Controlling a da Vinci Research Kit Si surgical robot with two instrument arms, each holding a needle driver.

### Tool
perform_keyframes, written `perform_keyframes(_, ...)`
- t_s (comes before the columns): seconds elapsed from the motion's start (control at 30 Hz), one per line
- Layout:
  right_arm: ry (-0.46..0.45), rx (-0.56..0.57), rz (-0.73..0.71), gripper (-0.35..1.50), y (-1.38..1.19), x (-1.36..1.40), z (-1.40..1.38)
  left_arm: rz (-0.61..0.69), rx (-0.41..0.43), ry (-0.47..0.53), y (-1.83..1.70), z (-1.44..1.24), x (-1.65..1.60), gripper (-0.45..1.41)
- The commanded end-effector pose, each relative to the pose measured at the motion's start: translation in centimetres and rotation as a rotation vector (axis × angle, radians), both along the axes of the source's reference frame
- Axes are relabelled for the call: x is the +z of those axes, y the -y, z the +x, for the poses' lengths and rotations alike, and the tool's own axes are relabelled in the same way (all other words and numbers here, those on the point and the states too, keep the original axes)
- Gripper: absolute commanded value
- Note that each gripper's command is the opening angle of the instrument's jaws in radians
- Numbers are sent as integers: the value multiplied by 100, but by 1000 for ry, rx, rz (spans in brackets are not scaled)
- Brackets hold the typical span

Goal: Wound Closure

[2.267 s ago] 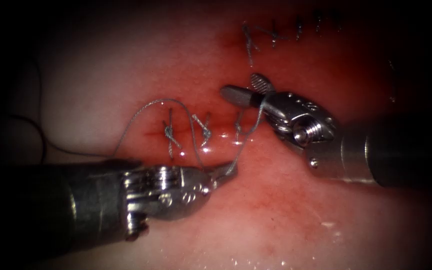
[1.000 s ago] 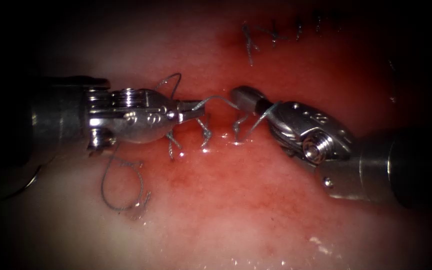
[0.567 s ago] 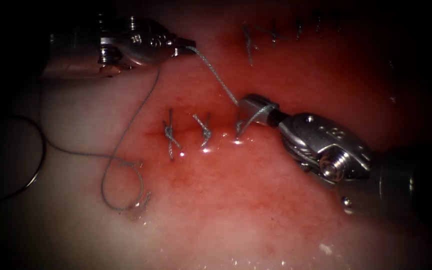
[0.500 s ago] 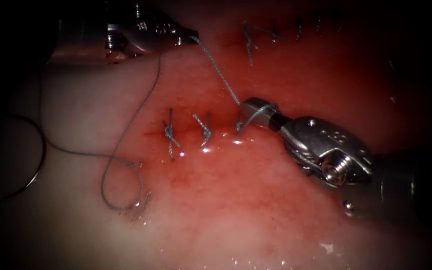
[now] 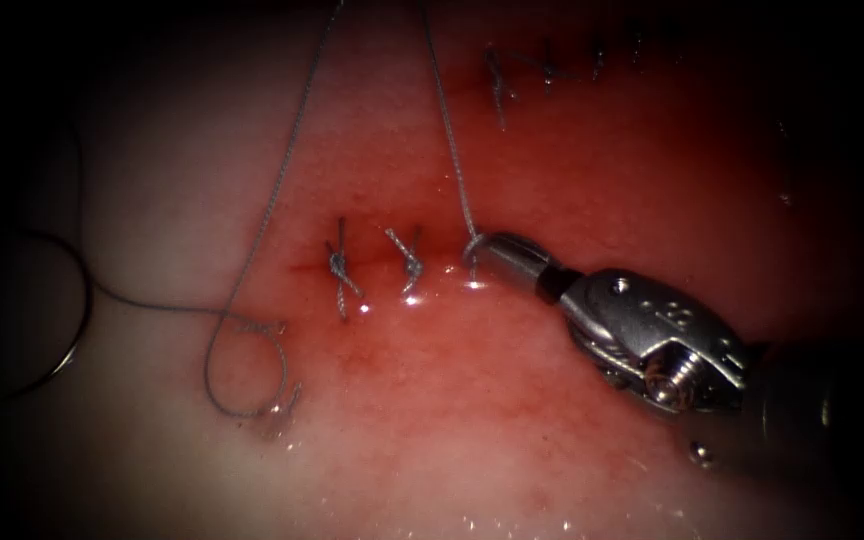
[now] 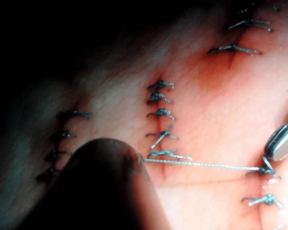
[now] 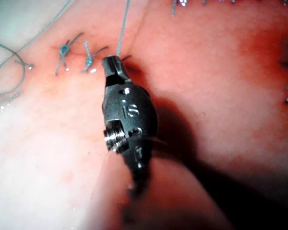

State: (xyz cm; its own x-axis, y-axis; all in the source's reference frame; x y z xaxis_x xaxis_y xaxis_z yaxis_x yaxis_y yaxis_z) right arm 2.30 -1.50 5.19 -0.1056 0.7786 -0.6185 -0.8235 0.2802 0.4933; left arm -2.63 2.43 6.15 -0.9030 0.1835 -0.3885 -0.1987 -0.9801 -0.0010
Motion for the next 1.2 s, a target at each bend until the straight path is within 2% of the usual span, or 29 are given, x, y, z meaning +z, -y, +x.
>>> perform_keyframes(0.03, -2, -2, 1, -35, 7, 5, 8, -10, -6, 3, -7, -6, 5, -45)
perform_keyframes(0.37, 10, -15, -11, -35, 30, 11, 8, -80, -91, 3, -38, -16, 15, -45)
perform_keyframes(0.8, 10, -26, -15, -35, 46, 11, 10, -224, -103, 0, -80, -5, 25, -45)
perform_keyframes(1.03, 82, -95, 13, -35, 66, 20, 13, -260, -87, -26, -84, -10, 28, -45)
perform_keyframes(1.2, 98, -127, 12, -35, 79, 22, 14, -298, -89, -28, -90, -7, 25, -45)
